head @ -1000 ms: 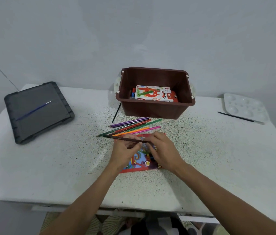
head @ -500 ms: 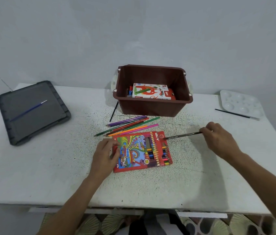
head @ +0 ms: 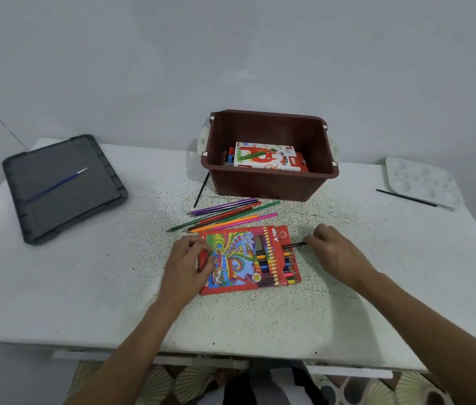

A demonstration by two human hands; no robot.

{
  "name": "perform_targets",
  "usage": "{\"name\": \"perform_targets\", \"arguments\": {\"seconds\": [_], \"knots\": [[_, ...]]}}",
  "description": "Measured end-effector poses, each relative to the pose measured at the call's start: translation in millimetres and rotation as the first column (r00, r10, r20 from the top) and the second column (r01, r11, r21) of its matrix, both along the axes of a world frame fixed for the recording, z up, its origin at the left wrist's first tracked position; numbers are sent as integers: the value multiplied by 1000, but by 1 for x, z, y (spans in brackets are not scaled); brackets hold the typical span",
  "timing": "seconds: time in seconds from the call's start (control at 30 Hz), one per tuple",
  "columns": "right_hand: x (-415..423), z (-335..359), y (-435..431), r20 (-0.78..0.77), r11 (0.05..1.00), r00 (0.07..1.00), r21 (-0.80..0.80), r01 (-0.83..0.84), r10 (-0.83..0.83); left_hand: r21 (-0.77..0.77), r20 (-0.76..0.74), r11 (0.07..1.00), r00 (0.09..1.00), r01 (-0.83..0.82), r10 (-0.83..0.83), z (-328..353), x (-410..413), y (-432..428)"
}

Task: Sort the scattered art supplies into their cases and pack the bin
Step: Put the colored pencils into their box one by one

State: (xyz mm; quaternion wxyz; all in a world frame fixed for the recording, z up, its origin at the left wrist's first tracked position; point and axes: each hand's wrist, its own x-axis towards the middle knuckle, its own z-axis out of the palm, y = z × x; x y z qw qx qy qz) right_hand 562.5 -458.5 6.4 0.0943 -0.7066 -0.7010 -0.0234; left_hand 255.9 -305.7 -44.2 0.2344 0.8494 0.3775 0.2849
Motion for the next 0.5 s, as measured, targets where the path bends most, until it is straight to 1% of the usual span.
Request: {"name": "perform_targets", "arguments": {"seconds": [0.13,0.2,0.3,0.37,0.5], "knots": [[-25,-12,10,-255,997,966,58,48,-31,-16,1,1000,1000,-11,11,0,-1,-1],[-34,-14,16,-290,995,956,65,73,-51,-19,-1,1000,1000,-14,14,0,-1,-1],[-42,-18,18,-309,996,948,25,89,-77,-24,2,1000,1000,-18,18,1,-1,-1],[-43,-19,18,-353,994,930,3,107,-100,-28,-1,999,1000,-23,23,2,-1,-2],[-43,-17,17,-500,979,843,-53,197,-197,-57,13,998,999,-35,35,2,0,-1]]}}
